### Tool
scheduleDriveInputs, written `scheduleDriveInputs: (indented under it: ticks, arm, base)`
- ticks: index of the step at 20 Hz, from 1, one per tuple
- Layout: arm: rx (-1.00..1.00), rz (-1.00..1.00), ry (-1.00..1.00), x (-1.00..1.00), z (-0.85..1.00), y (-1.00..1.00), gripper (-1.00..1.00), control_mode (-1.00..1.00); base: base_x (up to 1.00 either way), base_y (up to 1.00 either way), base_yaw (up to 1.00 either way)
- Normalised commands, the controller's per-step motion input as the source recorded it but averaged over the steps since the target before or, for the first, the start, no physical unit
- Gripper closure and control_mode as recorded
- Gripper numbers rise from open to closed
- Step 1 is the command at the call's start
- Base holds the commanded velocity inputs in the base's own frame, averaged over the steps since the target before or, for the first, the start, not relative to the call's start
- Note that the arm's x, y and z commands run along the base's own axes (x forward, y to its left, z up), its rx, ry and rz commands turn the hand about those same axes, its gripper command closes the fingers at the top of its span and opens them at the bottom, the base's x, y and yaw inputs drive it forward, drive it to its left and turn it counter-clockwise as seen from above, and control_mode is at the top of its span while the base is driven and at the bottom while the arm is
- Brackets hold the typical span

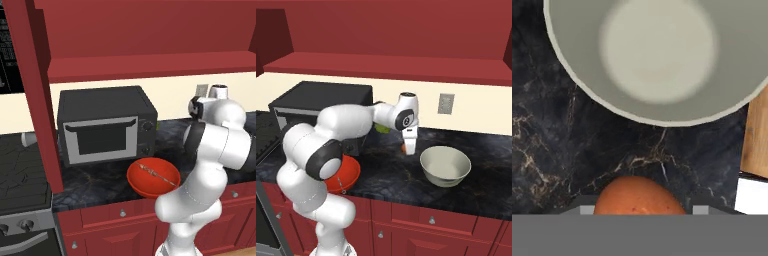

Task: Pick both bowls and place them on the counter. Then place the kebab skewer in one bowl and place the egg in the other bowl.

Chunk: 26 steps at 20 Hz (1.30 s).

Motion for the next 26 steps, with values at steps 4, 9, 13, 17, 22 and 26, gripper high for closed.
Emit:
scheduleDriveInputs:
  ticks: [4,9,13,17,22,26]
  arm:
    - [0.03,-0.14,-0.01,-0.29,0.32,-0.43,1.0,-1.0]
    - [0.05,-0.17,0.0,-0.24,0.19,-0.59,1.0,-1.0]
    - [0.06,-0.18,0.0,-0.22,0.09,-0.58,1.0,-1.0]
    - [0.08,-0.15,0.01,-0.04,-0.12,-0.52,1.0,-1.0]
    - [0.05,-0.04,0.03,0.27,-0.28,-0.27,1.0,-1.0]
    - [0.05,0.0,0.03,0.17,-0.4,-0.26,1.0,-1.0]
  base:
    - [0.0,0.0,0.0]
    - [0.0,0.0,0.0]
    - [0.0,0.0,0.0]
    - [0.0,0.0,0.0]
    - [0.0,0.0,0.0]
    - [0.0,0.0,0.0]
